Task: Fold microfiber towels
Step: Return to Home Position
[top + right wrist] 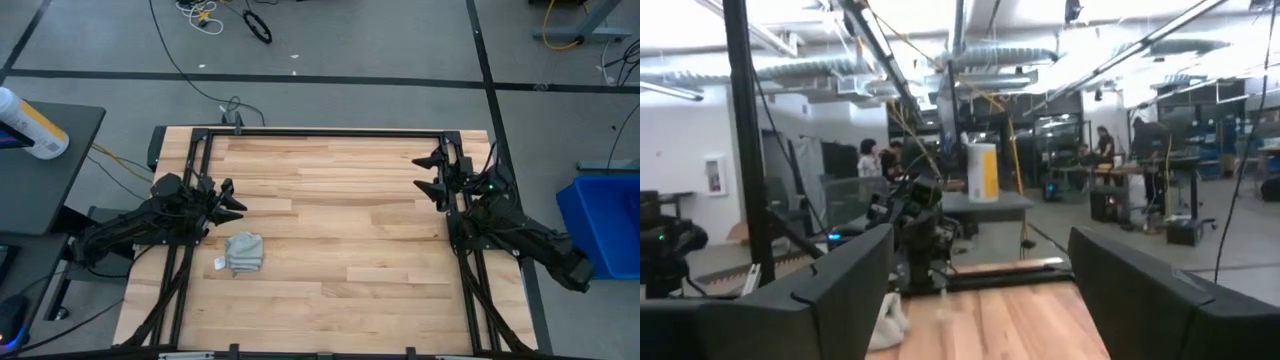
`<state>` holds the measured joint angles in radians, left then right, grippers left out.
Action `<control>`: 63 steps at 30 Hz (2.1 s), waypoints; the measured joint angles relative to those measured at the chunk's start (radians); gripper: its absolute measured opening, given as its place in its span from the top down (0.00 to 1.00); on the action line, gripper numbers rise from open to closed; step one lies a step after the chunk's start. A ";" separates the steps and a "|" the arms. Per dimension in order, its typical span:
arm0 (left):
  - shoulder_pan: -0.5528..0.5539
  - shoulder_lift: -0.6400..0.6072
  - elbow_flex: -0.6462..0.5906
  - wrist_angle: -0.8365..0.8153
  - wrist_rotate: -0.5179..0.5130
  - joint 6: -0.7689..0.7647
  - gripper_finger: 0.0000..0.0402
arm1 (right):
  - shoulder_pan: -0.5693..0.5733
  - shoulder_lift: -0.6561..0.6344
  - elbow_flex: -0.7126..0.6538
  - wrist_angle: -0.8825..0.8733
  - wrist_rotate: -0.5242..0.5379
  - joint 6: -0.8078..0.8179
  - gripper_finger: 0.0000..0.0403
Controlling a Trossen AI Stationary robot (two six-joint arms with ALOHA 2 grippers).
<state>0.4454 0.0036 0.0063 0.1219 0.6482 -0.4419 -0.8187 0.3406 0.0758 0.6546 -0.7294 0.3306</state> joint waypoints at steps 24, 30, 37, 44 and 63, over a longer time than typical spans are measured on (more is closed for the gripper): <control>0.000 0.000 -0.001 -0.032 0.020 0.012 0.68 | 0.887 -0.078 -0.068 -0.168 0.795 -0.305 0.49; 0.000 0.000 -0.001 -0.032 0.020 0.012 0.68 | 1.112 -0.078 -0.068 -0.180 1.029 -0.439 0.56; 0.000 0.000 -0.001 -0.034 0.054 0.009 0.68 | 1.240 -0.078 -0.068 -0.208 1.095 -0.401 0.66; 0.000 0.000 -0.001 -0.034 0.054 0.004 0.68 | 1.275 -0.115 -0.068 -0.283 1.047 -0.410 0.76; 0.000 0.000 -0.001 -0.027 0.108 -0.045 0.68 | 1.275 -0.332 -0.069 -0.552 0.961 -0.360 0.87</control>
<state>0.4458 0.0036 0.0055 0.0953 0.7564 -0.4864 0.4561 0.0090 0.0071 0.1028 0.2314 -0.0295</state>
